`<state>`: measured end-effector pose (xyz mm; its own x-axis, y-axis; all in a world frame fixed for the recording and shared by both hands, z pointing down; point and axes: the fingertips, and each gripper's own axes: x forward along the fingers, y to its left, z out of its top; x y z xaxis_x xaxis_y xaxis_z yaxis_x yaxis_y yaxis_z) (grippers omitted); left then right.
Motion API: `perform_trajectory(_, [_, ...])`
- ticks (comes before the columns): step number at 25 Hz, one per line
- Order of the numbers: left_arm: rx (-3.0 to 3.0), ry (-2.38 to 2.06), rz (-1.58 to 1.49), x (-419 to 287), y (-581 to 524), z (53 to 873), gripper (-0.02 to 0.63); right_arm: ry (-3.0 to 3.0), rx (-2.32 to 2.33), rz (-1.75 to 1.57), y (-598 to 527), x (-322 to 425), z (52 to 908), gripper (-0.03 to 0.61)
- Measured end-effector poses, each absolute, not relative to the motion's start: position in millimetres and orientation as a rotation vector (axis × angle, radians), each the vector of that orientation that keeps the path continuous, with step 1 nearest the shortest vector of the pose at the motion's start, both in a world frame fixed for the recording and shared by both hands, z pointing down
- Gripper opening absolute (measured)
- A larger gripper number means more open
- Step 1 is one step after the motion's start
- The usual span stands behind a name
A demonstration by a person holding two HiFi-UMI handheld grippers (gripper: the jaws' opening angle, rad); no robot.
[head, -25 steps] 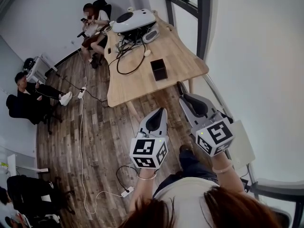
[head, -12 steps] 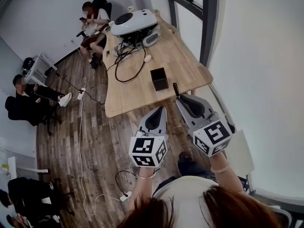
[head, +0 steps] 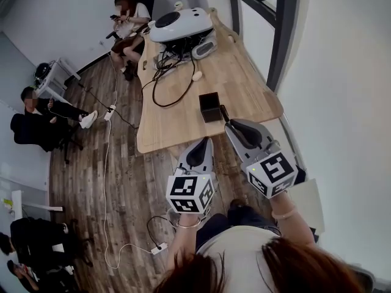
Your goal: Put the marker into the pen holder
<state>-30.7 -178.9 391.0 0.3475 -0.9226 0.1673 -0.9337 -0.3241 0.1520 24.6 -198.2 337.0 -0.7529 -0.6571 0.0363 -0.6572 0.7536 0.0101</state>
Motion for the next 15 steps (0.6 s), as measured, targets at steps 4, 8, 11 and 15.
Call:
perform_trajectory(4, [2.356, -1.694, 0.086, -37.0, -185.2, 396.5, 0.017, -2.91, 1.056, 0.014, -214.7, 16.6, 341.1, 0.066])
perform_trajectory(8, [2.344, -1.702, 0.097, -45.5, -195.8, 398.9, 0.017, -2.905, 1.041, 0.014, -232.4, 5.9, 346.1, 0.066])
perform_trajectory(11, [2.344, -1.702, 0.096, -52.4, -208.5, 401.4, 0.017, -2.887, 1.029, 0.005, -245.3, -2.1, 353.1, 0.066])
perform_trajectory(15, [2.357, -1.684, 0.098, -64.7, -227.5, 401.1, 0.017, -2.86, 1.033, 0.003, -262.8, -16.4, 360.9, 0.066])
